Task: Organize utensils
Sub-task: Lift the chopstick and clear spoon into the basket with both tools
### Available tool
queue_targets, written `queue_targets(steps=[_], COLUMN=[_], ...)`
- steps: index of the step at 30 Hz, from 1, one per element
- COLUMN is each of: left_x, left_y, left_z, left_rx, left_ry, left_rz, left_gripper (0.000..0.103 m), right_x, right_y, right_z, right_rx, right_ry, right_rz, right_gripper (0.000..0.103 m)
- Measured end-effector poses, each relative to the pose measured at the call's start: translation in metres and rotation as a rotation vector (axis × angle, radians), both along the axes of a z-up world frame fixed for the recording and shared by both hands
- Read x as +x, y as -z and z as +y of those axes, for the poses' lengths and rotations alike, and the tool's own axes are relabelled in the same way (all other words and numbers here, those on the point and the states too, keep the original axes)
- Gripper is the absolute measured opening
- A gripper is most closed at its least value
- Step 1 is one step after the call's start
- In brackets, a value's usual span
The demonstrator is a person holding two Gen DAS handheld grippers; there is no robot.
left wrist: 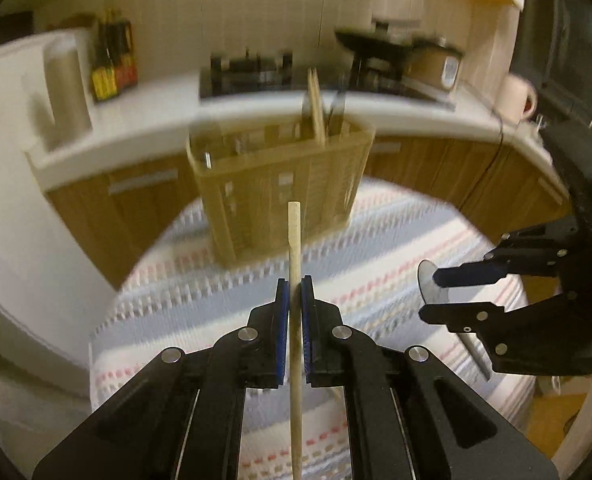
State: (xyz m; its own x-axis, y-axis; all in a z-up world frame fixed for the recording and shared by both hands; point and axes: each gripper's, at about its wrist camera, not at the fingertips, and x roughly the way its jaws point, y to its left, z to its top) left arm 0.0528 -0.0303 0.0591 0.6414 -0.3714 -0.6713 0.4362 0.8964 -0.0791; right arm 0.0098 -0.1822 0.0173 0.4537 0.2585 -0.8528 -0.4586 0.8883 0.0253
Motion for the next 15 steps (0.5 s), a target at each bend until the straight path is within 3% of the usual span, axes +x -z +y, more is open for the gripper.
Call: queue_targets(steps=[8,15], left_x=[0.021,0.049], left_y=[-0.079,-0.108], left_z=[0.016,0.021], left_rx=[-0.164,-0.294], left_ry=[-0.003,-0.024], left_rz=[-0.214,-0.375], left_gripper=[0.004,0.004], right_x=[0.014,0.047], right_y=[-0.085,-0.125], right_z=[-0.027,-0.041], right_rx=[0.14,0.248], right_ry=[0.044,0.128], right_rz=[-0.262,-0.434], right_gripper=[0.029,0.029])
